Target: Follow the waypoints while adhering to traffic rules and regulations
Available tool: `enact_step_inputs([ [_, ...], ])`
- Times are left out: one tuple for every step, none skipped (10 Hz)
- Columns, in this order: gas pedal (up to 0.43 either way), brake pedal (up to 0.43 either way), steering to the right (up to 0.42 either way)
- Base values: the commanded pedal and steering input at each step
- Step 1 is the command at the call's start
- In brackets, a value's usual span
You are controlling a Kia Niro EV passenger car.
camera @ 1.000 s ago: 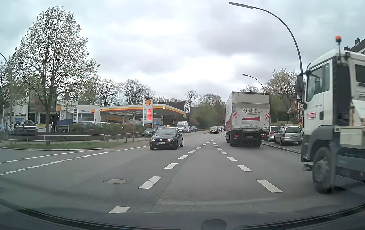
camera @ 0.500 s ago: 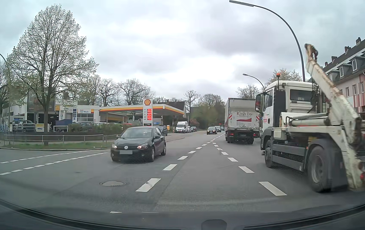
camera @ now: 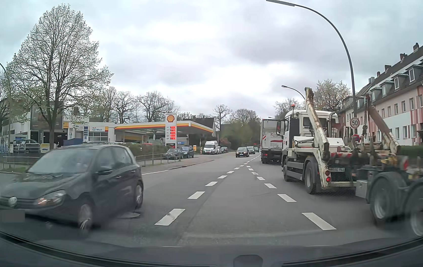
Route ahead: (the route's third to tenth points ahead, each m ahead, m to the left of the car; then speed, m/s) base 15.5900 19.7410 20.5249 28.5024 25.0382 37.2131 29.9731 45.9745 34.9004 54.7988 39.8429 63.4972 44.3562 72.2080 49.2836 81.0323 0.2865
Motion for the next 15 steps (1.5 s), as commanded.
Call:
enact_step_inputs([
  [0.0,0.183,-0.004],
  [0.0,0.183,-0.004],
  [0.0,0.183,-0.005],
  [0.0,0.189,-0.005],
  [0.0,0.189,-0.004],
  [0.0,0.195,-0.005],
  [0.0,0.207,-0.005],
  [0.0,0.226,-0.005],
  [0.0,0.244,-0.005],
  [0.0,0.244,-0.005],
  [0.0,0.25,-0.005],
  [0.0,0.25,-0.005],
  [0.0,0.25,-0.005],
  [0.0,0.256,-0.005],
  [0.0,0.25,-0.005],
])
